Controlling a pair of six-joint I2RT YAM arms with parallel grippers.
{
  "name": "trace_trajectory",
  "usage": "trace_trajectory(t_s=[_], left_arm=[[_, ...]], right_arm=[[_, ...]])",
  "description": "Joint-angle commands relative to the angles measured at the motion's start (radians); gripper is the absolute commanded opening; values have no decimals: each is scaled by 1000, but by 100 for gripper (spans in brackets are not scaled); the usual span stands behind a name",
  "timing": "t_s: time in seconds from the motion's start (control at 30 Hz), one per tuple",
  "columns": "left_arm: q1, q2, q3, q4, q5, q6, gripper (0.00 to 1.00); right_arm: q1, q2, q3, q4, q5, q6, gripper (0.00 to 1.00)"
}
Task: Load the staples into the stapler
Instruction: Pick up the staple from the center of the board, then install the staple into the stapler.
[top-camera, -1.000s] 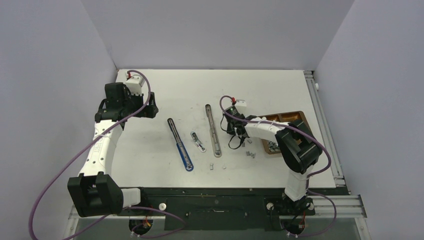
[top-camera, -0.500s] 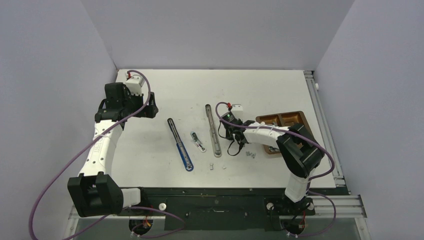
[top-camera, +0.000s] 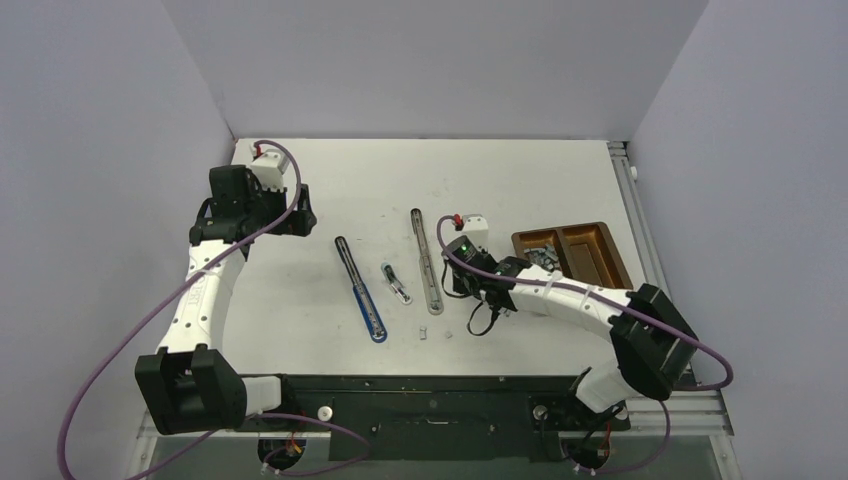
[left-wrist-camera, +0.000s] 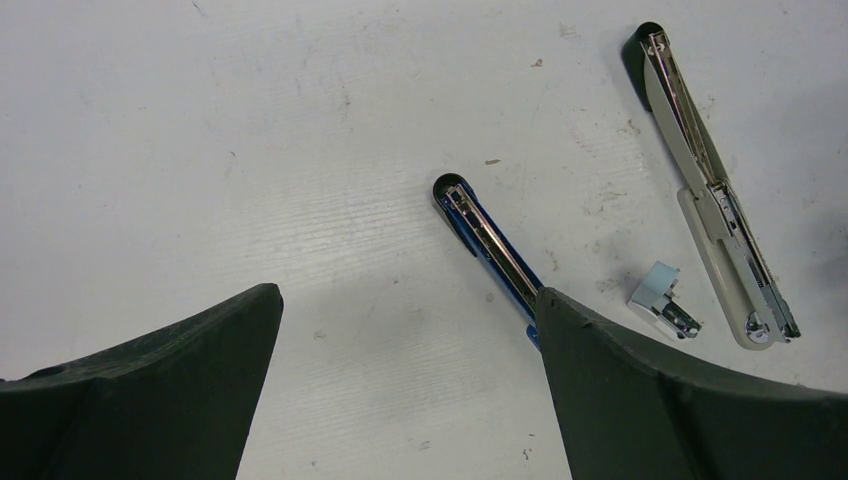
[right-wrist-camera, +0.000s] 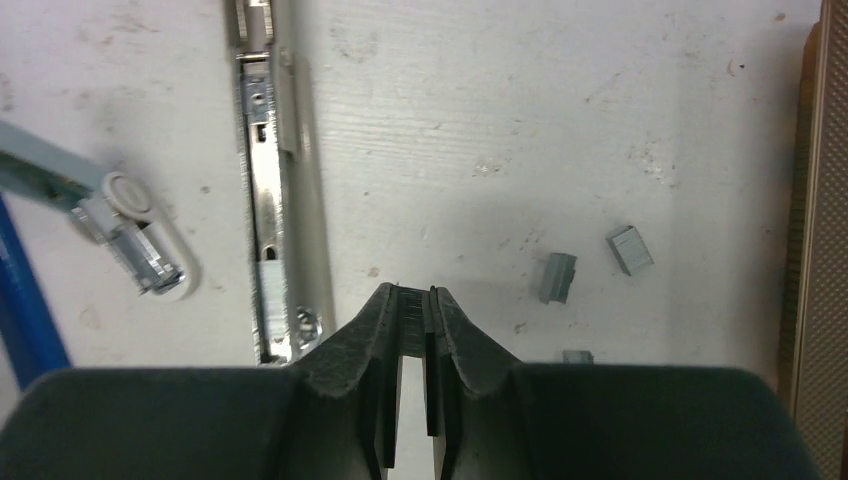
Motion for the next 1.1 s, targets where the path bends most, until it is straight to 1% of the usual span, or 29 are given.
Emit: trace_trajectory(t_s=[0.0, 0.2, 0.4, 0.5, 0.67, 1.07], left_arm=[[6, -43, -3, 17, 18, -8, 96], [7, -55, -27, 7, 27, -17, 96], [9, -63, -38, -3, 30, -4, 96], [11, -56, -30, -8, 29, 2, 96], [11, -47, -9, -21, 28, 12, 96], [11, -53, -12, -18, 14, 21, 96]], right_arm=[[68, -78, 4, 21, -3, -4, 9], [181, -56, 42, 109, 25, -21, 9], [292, 65, 158, 171, 85, -62, 9], [325, 127, 206, 205, 86, -96, 9], [346, 203, 257, 249, 65, -118, 9], [364, 318, 295, 307, 56, -105, 9]])
